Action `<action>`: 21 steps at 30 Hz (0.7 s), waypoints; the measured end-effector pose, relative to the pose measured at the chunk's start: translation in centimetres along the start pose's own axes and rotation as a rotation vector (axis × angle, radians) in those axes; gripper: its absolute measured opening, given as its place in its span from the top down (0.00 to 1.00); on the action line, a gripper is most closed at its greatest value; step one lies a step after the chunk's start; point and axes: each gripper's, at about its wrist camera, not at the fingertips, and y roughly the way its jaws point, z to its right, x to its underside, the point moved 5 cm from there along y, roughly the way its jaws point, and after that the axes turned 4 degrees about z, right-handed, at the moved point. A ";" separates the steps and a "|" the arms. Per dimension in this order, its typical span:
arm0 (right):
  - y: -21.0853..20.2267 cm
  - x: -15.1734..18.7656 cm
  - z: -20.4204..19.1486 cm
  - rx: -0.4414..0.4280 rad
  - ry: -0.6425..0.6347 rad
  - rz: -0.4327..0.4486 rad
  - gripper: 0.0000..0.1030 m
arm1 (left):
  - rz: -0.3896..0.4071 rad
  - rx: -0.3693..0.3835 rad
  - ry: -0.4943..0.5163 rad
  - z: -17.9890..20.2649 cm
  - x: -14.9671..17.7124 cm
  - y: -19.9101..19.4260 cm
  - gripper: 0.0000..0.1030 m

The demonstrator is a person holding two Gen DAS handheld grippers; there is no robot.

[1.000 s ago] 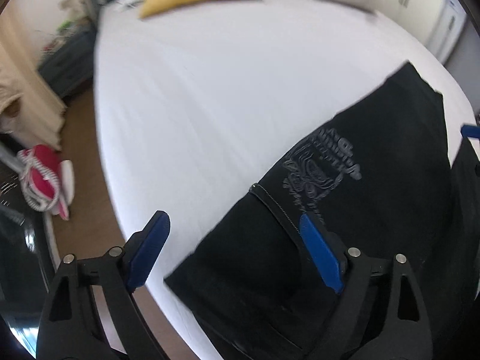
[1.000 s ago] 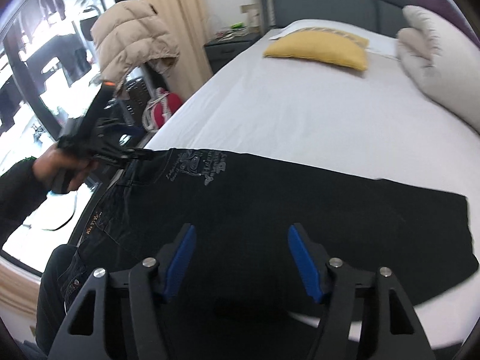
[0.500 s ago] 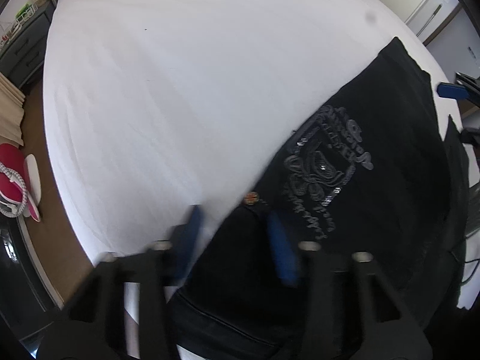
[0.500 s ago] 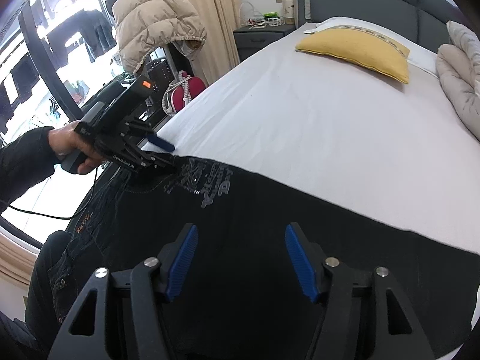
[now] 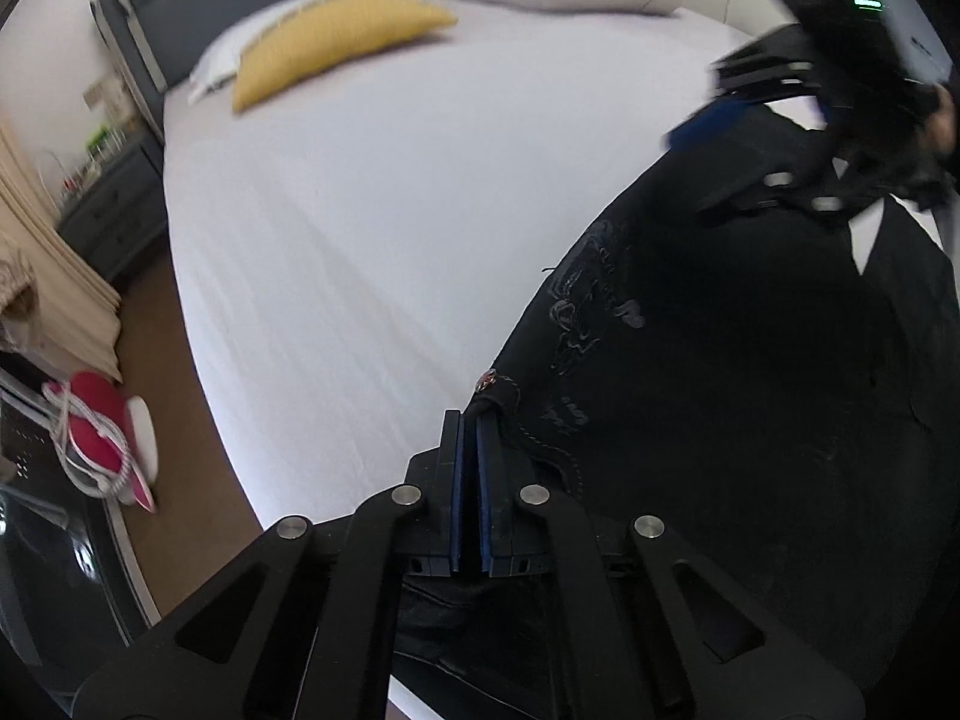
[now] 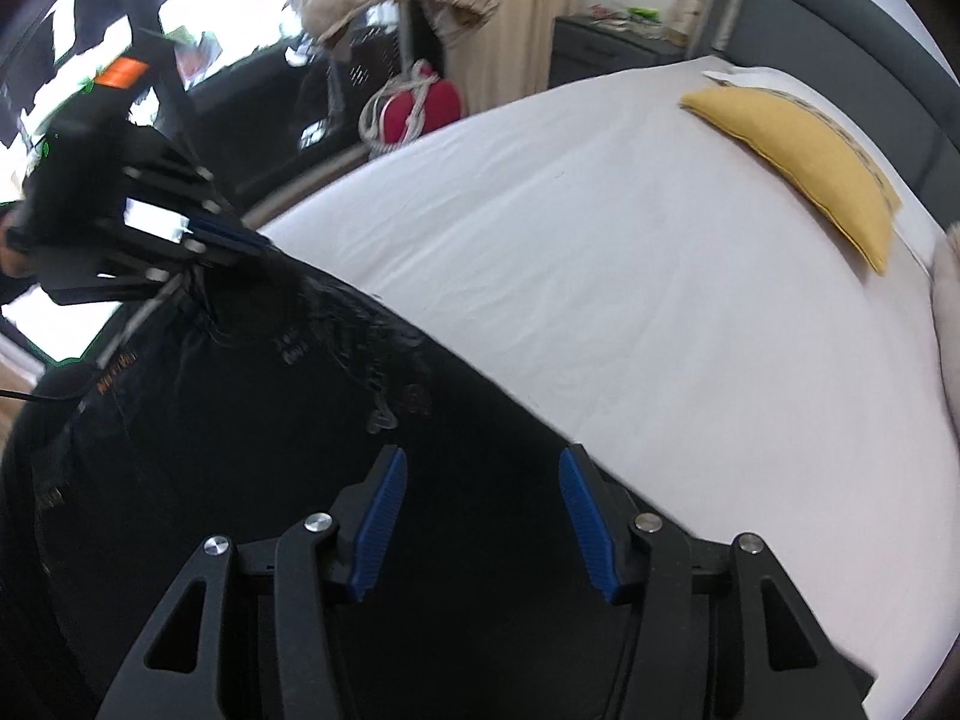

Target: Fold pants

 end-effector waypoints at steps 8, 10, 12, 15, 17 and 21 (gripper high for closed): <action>2.7 -1.1 1.9 0.013 -0.081 -0.099 0.49 | 0.087 -0.036 0.040 2.4 2.5 -4.4 0.98; 3.1 -1.3 2.2 0.000 -0.087 -0.116 0.50 | 0.091 -0.029 0.036 2.9 2.5 -4.7 0.98; 3.5 -1.2 2.2 -0.019 -0.095 -0.141 0.59 | 0.095 -0.027 0.028 3.2 2.7 -4.6 0.98; 4.2 -0.9 2.4 -0.052 -0.078 -0.176 0.85 | 0.097 -0.023 0.020 3.7 3.3 -4.8 0.98; 3.8 -0.8 2.4 -0.072 -0.052 -0.160 0.89 | 0.098 -0.024 0.013 3.0 3.1 -4.0 0.98; 2.1 -0.1 2.3 -0.091 0.008 -0.112 0.92 | 0.101 -0.017 -0.016 2.4 2.9 -3.5 0.98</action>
